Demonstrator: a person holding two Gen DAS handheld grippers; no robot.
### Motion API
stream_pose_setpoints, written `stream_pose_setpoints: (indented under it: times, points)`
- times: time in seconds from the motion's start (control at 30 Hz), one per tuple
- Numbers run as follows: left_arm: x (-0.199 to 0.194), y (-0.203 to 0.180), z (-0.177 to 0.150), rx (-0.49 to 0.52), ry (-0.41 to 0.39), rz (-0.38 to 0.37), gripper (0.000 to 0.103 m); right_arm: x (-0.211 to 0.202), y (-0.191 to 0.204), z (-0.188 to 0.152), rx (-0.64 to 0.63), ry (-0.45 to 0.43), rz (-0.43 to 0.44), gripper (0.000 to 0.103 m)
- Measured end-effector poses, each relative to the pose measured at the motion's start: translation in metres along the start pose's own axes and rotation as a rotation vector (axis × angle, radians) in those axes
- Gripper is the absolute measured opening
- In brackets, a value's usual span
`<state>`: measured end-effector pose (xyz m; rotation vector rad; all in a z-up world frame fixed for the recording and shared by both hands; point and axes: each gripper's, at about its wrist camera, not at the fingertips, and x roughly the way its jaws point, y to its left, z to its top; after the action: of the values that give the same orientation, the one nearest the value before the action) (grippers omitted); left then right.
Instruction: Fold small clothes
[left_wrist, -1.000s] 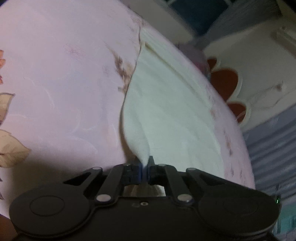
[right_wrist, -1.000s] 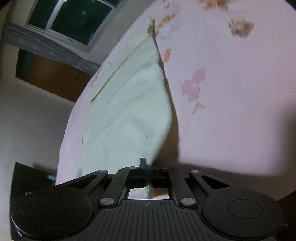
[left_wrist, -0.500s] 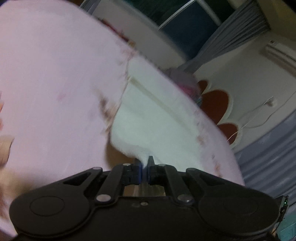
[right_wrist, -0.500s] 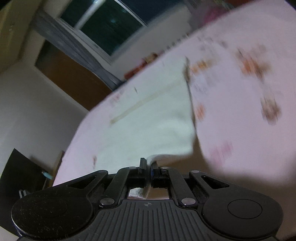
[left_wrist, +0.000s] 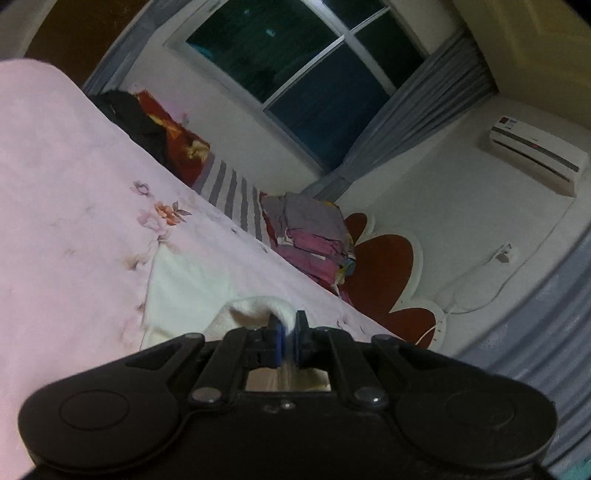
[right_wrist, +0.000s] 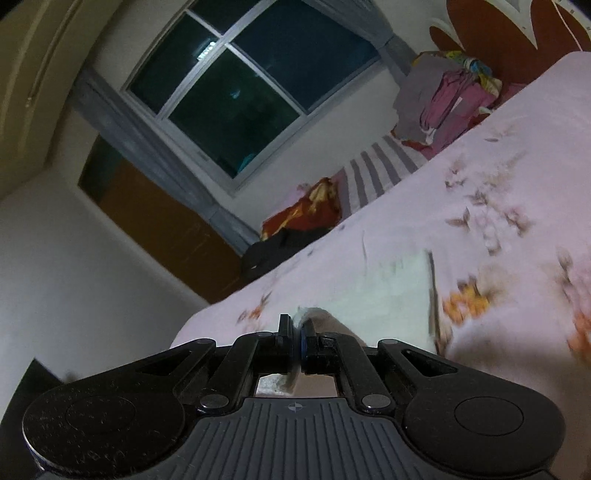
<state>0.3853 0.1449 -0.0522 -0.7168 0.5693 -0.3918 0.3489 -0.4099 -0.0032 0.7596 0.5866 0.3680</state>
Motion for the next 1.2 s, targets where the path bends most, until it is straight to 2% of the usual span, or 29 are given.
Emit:
stream_pose_setpoints:
  times: [0.1,0.27,0.4,0.57,0.6,0.63,0.67,0.7,0.73,0.77,0.8,0.83,0.87,0.9,0.97,1.03,1.13,1.2]
  points:
    - [0.054,0.023,0.012,-0.019,0.063,0.045,0.006,0.045,-0.021,0.02,0.028,0.029,-0.058,0.003]
    - [0.124,0.069,0.022,-0.082,0.167,0.091,0.006,0.122,-0.079,0.019,0.112,0.11,-0.17,0.003]
    - [0.157,0.089,0.032,-0.099,0.198,0.097,0.006,0.15,-0.112,0.022,0.181,0.119,-0.196,0.003]
    - [0.19,0.097,0.04,-0.078,0.241,0.092,0.007,0.178,-0.127,0.033,0.207,0.151,-0.221,0.003]
    - [0.196,0.099,0.041,-0.074,0.248,0.083,0.011,0.184,-0.13,0.035,0.206,0.155,-0.243,0.003]
    - [0.2,0.1,0.042,-0.071,0.249,0.087,0.022,0.187,-0.131,0.037,0.196,0.157,-0.272,0.004]
    - [0.202,0.1,0.043,-0.074,0.242,0.084,0.027,0.192,-0.133,0.038,0.185,0.165,-0.302,0.015]
    - [0.201,0.1,0.043,-0.077,0.234,0.082,0.039,0.195,-0.134,0.038,0.177,0.158,-0.322,0.032]
    - [0.201,0.099,0.044,-0.078,0.22,0.08,0.051,0.192,-0.132,0.039,0.153,0.117,-0.347,0.075]
    - [0.2,0.098,0.045,-0.071,0.203,0.083,0.058,0.186,-0.128,0.041,0.129,0.064,-0.369,0.085]
    - [0.199,0.097,0.047,-0.055,0.183,0.09,0.069,0.18,-0.128,0.042,0.111,0.013,-0.367,0.085]
    - [0.198,0.097,0.049,-0.038,0.163,0.097,0.074,0.177,-0.13,0.044,0.123,0.011,-0.353,0.085]
    - [0.197,0.097,0.051,-0.028,0.159,0.092,0.074,0.175,-0.132,0.044,0.135,0.012,-0.337,0.085]
    - [0.198,0.098,0.052,-0.021,0.164,0.087,0.071,0.174,-0.133,0.045,0.126,0.013,-0.322,0.084]
    - [0.203,0.097,0.055,0.016,0.197,0.087,0.065,0.175,-0.127,0.044,0.067,0.029,-0.319,0.074]
    - [0.211,0.094,0.054,0.08,0.24,0.106,0.054,0.187,-0.122,0.044,0.015,0.072,-0.31,0.071]
    - [0.225,0.089,0.05,0.189,0.305,0.161,0.045,0.204,-0.106,0.038,-0.112,0.14,-0.344,0.068]
    - [0.232,0.085,0.047,0.258,0.33,0.192,0.038,0.218,-0.1,0.031,-0.189,0.195,-0.377,0.056]
